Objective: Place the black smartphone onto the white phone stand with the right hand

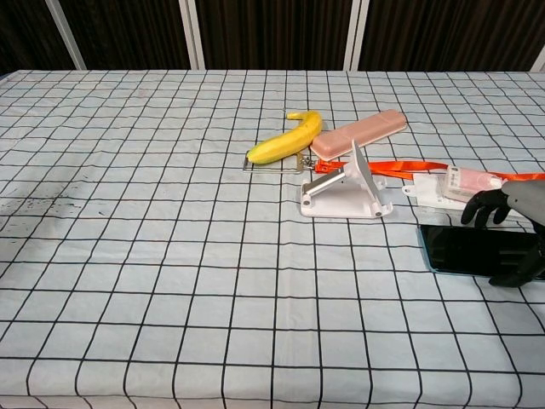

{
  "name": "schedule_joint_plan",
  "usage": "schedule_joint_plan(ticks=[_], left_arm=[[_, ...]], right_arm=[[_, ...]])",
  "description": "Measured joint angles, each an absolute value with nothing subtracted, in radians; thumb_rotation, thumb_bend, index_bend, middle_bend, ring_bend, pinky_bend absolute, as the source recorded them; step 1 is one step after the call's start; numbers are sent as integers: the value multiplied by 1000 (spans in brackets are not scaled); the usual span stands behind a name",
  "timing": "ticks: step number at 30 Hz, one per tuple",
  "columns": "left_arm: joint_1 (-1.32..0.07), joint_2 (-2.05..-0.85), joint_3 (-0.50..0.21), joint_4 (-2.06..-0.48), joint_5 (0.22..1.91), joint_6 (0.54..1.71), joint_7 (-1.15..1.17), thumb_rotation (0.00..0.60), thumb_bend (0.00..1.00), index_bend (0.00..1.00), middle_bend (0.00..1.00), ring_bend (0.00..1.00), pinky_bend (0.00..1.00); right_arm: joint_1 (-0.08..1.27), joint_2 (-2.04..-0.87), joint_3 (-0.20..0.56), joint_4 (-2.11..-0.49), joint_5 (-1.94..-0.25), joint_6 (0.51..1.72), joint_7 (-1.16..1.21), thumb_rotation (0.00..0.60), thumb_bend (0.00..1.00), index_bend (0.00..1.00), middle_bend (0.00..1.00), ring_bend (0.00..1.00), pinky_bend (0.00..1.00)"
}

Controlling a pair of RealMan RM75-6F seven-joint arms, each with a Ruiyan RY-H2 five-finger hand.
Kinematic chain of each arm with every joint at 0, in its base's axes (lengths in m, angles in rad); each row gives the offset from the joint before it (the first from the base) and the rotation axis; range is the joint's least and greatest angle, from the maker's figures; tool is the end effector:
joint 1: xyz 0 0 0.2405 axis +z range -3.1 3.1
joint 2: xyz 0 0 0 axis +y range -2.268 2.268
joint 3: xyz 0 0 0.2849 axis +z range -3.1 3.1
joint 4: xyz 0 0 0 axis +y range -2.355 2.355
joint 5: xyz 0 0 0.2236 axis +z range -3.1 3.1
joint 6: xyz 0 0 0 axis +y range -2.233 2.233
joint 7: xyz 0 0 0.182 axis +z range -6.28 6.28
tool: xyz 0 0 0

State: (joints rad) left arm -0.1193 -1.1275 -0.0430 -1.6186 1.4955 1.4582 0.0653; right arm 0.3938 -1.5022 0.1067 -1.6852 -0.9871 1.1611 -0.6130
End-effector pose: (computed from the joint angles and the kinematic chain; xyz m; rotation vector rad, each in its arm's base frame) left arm -0.3353 0.2322 0.1499 -1.4366 -0.8698 -0.8734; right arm -0.2682 -0.2966 -0.0234 1.6192 -1.1109 0.6124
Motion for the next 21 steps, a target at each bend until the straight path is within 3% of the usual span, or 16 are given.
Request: schedule_joint_plan(ticks=[21], left_arm=[[-120, -1125, -43, -1622, 1490, 1455, 59, 600, 0, 0, 0, 0, 0]], right_arm=[[412, -1511, 91, -1673, -964, 1162, -610, 600, 232, 365, 359, 302, 161]])
